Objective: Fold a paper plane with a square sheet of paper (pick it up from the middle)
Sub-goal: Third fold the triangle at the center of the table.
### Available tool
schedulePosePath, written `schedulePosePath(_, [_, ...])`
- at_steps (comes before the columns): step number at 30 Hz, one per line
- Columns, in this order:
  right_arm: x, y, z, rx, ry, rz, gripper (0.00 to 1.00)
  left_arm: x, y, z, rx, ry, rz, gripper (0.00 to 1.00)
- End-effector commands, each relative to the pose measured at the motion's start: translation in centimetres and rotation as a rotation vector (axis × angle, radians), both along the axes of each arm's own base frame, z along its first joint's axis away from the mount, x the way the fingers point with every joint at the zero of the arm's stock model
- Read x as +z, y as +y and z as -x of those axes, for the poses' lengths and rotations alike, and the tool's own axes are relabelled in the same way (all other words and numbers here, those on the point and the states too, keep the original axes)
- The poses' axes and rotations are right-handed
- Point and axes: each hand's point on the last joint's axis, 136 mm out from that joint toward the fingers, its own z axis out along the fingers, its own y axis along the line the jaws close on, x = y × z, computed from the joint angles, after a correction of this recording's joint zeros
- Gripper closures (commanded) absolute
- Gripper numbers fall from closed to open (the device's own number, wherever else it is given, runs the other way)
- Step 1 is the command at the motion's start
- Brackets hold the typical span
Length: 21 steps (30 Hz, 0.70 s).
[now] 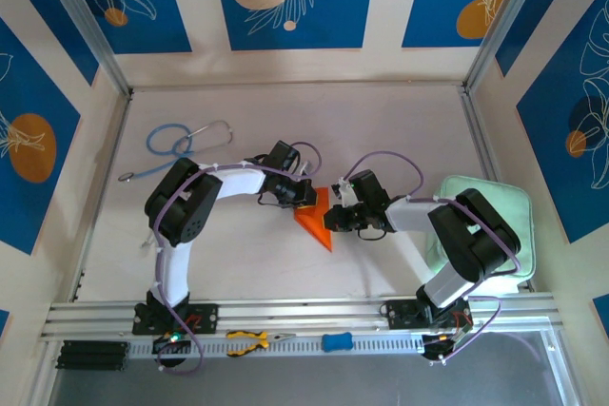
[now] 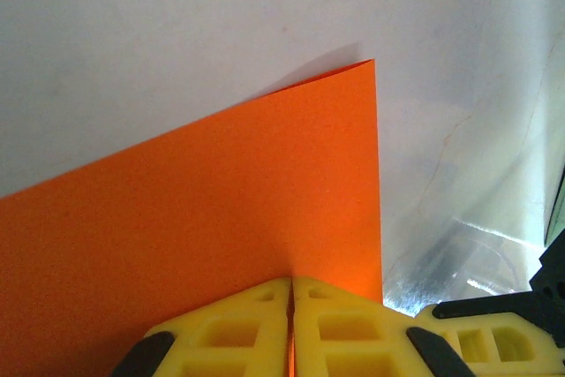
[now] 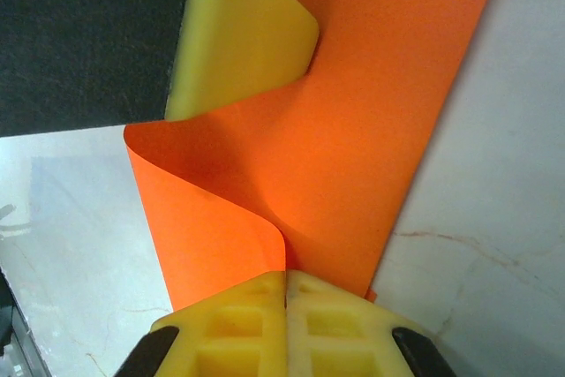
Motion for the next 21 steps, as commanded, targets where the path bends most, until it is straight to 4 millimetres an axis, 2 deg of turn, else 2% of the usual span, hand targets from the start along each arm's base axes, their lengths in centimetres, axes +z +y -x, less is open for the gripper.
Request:
schedulePosePath(1, [0.38, 0.38, -0.1, 0.015, -0.01, 0.004, 0.98, -1.43, 1.23, 0.81, 0.021, 0.025, -0.065, 0.89])
schedulePosePath(21, [-0.33, 0.33, 0.06, 0.006, 0.014, 0.018, 0.98, -0.58, 0.74, 0.13, 0.006, 0.008, -0.06, 0.88])
